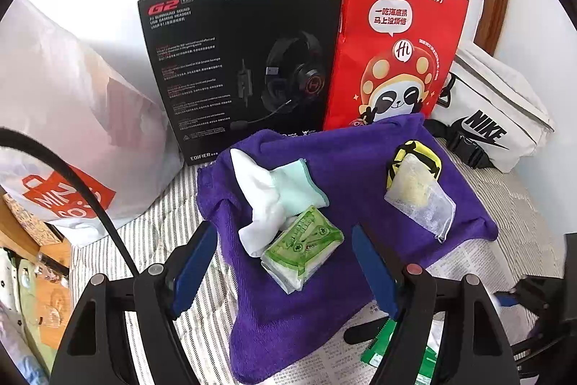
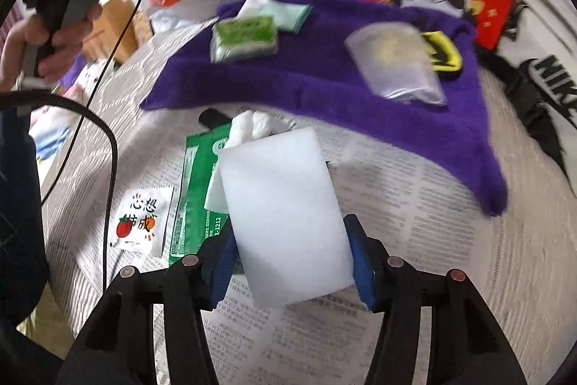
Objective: Organize soft objects
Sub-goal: 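Move the right gripper down to the white sponge on the newspaper, then close the right gripper on the white sponge and lift it, then grasp the white snack packet with tomato print using the left gripper while the right holds the sponge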
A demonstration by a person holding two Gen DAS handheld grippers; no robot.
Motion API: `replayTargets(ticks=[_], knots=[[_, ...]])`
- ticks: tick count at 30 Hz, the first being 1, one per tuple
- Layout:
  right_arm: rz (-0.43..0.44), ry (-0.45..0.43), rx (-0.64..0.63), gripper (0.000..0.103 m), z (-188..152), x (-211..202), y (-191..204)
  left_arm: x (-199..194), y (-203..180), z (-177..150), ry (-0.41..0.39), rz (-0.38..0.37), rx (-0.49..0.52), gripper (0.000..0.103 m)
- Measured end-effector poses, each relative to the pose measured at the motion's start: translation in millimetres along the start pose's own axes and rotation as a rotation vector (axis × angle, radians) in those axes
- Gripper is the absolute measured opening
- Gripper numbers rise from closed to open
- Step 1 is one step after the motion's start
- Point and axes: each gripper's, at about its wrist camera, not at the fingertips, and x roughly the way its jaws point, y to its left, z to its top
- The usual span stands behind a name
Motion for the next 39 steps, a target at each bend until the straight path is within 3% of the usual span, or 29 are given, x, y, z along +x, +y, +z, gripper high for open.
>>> replayTargets(ticks=[5,12,16,26,31,37,39], knots=[[-0.064,-0.057,0.095,0.056,-4,-33,-5,-11,-6,-1,-0.024,0.056,0.009,0.076],[-0.089,-0.137,0.165,0.057,-12,-78,-6,-33,-18,-39,-0.016,-0.04,-0.05,0.076],[-0.095,-0.171,0.2,0.057,-9,-96,-9,-48,-33,-69,0.0,-0.032,0.003,0.076],[-0.163,-0.272,0.293,0.058,-16,-135,-16,-43,-61,-149,0.093,-0.111,0.08,0.077],[-0.157,-0.271,0.291,0.058,-32,-136,-18,-26,-74,-176,0.14,-0.132,0.122,0.077],[-0.164,-0.263,0.315,0.059,-39,-134,-27,-18,-94,-199,0.165,-0.121,0.258,0.077],[-0.159,-0.26,0.319,0.059,-39,-131,-30,-16,-95,-201,0.142,-0.112,0.287,0.085]])
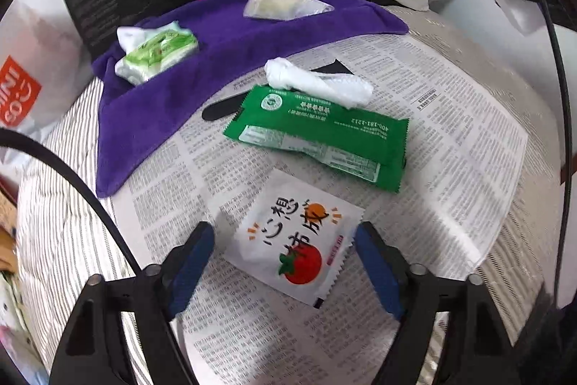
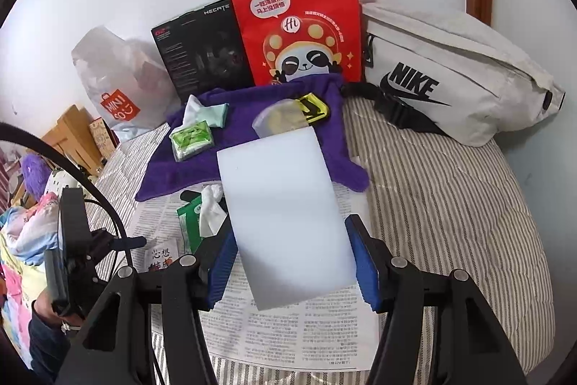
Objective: Organize soft objects
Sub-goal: 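Grasp the white snack packet with tomato print using the left gripper while the right holds the sponge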
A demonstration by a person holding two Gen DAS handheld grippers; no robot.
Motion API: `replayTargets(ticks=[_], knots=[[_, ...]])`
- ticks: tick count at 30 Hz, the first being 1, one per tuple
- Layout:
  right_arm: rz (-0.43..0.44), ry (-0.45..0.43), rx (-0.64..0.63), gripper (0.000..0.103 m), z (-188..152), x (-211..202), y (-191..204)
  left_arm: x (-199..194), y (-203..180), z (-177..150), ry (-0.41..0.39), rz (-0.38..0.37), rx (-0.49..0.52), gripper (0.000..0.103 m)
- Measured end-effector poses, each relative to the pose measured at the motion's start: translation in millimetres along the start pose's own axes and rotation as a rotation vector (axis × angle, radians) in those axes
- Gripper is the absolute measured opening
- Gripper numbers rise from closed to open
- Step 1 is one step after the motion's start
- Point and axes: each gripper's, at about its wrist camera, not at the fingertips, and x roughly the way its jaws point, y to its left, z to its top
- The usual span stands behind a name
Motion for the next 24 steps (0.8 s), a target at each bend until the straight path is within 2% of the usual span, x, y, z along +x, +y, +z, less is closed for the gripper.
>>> replayTargets(ticks=[5,7,9,11,13,16,17,19,24], knots=[[0.008,0.022,-0.004,0.059,-2,12,0,6,10,0,-0.013,-0.052,-0.01,0.085],[0.01,0.026,-0.011,0.059,-2,15,1,5,10,-1,-0.024,-0.073,-0.014,0.078],[0.013,0.028,-0.018,0.059,-3,17,2,2,4,-2,-0.04,-0.088,0.008,0.055],[0.011,0.036,-0.017,0.059,-3,22,2,1,-1,-2,-0.048,-0.083,0.007,0.045],[0.013,0.048,-0.017,0.059,-3,28,2,1,-2,-2,-0.051,-0.08,-0.006,0.043],[0.012,0.058,-0.028,0.059,-5,32,4,1,0,1,-0.051,-0.079,-0.029,0.033],[0.013,0.061,-0.031,0.059,-5,33,5,0,2,1,-0.049,-0.079,-0.039,0.026],[0.01,0.065,-0.036,0.059,-6,35,6,-1,6,3,-0.052,-0.093,-0.058,0.024],[0.015,0.072,-0.046,0.059,-6,38,8,-3,16,2,-0.059,-0.072,-0.11,0.018]])
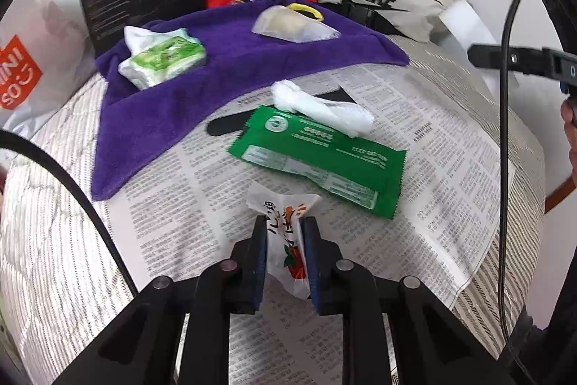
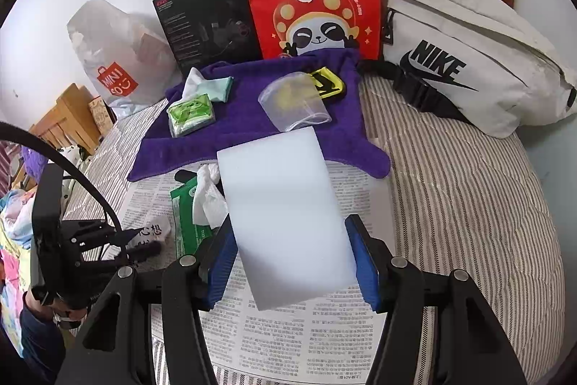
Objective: Organize soft objects
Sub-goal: 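Grasp the white snack packet with tomato print using the left gripper while the right holds the sponge, then carry the snack packet with the left gripper while the right gripper carries the sponge to the towel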
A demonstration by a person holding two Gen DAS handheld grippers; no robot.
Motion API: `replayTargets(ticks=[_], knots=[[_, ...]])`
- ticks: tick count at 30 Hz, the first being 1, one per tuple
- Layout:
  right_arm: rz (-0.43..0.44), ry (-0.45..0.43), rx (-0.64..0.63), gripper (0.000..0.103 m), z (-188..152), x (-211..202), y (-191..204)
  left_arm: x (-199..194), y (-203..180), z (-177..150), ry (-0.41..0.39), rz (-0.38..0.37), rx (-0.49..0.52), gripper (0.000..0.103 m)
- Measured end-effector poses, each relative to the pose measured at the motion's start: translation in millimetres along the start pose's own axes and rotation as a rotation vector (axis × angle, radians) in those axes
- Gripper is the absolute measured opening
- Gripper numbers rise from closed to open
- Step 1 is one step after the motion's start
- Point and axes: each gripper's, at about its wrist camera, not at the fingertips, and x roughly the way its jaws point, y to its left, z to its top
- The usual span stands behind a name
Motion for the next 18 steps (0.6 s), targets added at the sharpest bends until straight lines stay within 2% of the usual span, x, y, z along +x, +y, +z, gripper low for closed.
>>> replayTargets(ticks=[18], knots=[[0.04,0.048,-0.034,0.059,1,23,18,-19,28,18,-0.059,0.018,-0.118,0.018]])
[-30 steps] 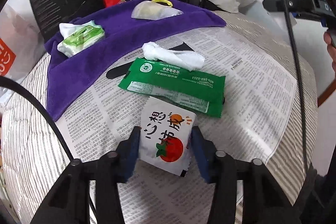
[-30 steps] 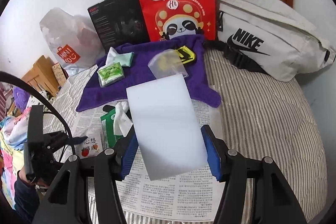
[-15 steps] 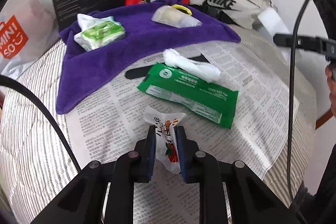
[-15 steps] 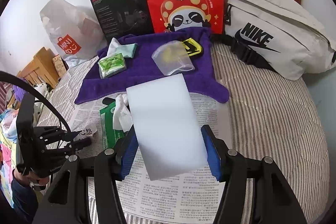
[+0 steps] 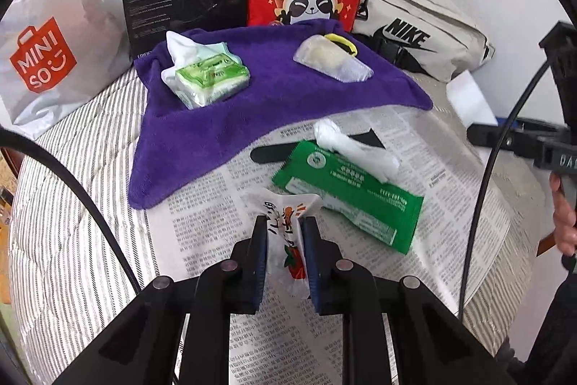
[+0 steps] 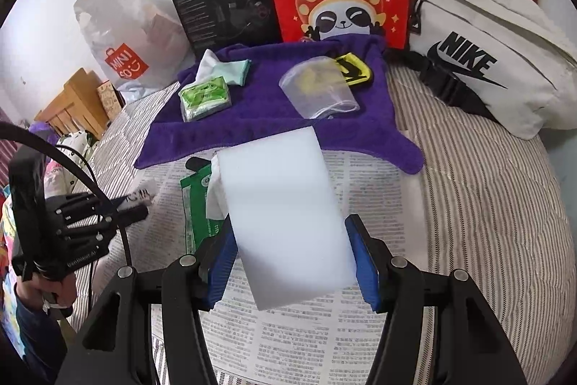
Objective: Organize soft objects
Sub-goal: 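Carry the snack packet with the left gripper while the right gripper carries the sponge to the towel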
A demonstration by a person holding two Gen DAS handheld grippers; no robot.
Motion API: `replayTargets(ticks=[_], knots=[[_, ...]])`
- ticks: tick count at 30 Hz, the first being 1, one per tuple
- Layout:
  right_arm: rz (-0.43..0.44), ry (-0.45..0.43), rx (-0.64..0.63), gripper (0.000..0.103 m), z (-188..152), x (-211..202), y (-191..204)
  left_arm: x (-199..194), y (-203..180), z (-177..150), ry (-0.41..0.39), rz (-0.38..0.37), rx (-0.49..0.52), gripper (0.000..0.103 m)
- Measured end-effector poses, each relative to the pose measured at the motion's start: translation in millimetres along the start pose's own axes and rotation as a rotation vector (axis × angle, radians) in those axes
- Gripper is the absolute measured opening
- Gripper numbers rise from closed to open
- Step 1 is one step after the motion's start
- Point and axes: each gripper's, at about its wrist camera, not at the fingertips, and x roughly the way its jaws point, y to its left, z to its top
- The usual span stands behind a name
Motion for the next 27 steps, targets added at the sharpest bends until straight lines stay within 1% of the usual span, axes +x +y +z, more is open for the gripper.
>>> replayTargets(ticks=[6,10,14,23,27], knots=[[0.032,-0.002,0.001,0.059,6,5,5,-10,10,16,-0.037,0.011,-0.037,0.018],[0.023,0.004,-0.002,0.059,15,9,10,-14,21,24,-0.058,0.021,-0.074,0.019],[0.035,-0.003,-0.012,0.058,26,11,15,-15,34,34,-0.073,0.028,-0.1,0.018],[0.039,-0.014,-0.046,0.058,64,17,17,-17,49,61,-0.096,0.032,-0.12,0.018],[0.055,-0.017,-0.061,0.058,85,20,15,-17,52,81,-0.104,0.036,-0.108,0.019]])
